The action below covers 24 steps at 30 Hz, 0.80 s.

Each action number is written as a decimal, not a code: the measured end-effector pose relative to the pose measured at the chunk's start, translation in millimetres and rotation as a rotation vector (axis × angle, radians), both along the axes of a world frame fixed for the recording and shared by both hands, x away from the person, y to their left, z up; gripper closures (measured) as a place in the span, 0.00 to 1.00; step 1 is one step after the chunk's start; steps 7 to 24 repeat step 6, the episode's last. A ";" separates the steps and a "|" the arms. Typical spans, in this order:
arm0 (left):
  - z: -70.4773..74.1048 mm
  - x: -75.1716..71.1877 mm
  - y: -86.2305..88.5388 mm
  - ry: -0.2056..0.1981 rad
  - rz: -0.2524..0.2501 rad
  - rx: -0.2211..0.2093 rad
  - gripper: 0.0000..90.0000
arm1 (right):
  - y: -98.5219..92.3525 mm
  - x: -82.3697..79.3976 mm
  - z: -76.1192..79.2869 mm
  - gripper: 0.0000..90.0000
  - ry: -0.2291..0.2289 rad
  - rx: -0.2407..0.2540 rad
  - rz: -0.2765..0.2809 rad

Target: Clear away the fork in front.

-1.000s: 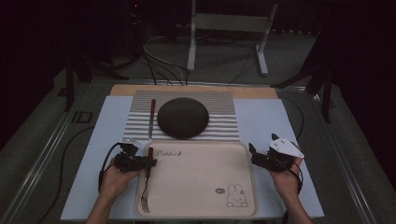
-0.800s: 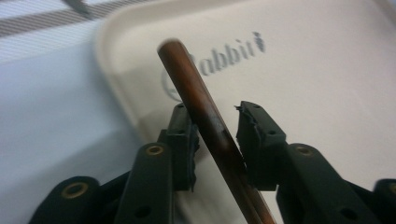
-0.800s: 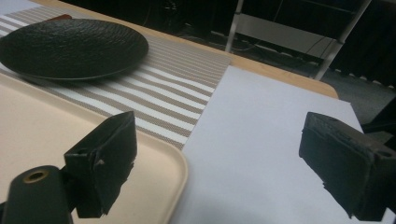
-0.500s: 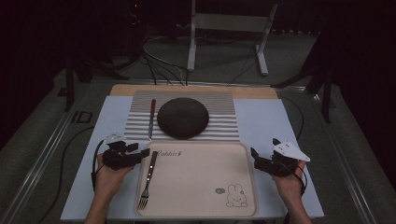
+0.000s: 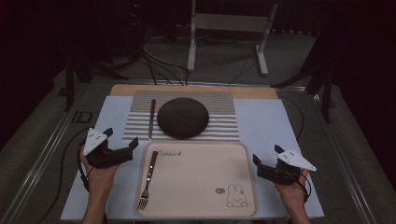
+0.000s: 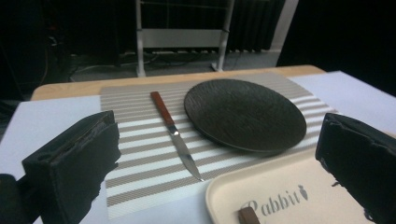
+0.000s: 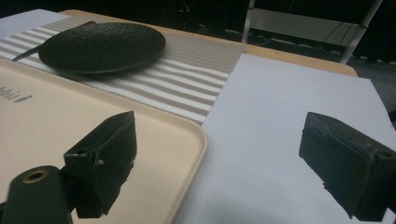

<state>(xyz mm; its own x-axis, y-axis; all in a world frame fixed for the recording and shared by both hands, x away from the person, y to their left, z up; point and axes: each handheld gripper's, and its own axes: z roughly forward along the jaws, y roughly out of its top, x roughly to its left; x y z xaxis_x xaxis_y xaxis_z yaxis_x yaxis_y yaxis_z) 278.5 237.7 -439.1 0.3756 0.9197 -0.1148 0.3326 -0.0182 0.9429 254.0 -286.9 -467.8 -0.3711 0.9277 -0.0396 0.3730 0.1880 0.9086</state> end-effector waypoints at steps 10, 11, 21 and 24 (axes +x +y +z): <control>-0.2 -1.0 4.5 -0.015 0.015 0.008 0.00 | -3.1 -6.3 -4.6 0.12 0.006 -0.005 -0.006; -0.2 -1.0 4.5 -0.015 0.015 0.008 0.00 | -3.1 -6.3 -4.6 0.12 0.006 -0.005 -0.006; -0.2 -1.0 4.5 -0.015 0.015 0.008 0.00 | -3.1 -6.3 -4.6 0.12 0.006 -0.005 -0.006; -0.2 -1.0 4.5 -0.015 0.015 0.008 0.00 | -3.1 -6.3 -4.6 0.12 0.006 -0.005 -0.006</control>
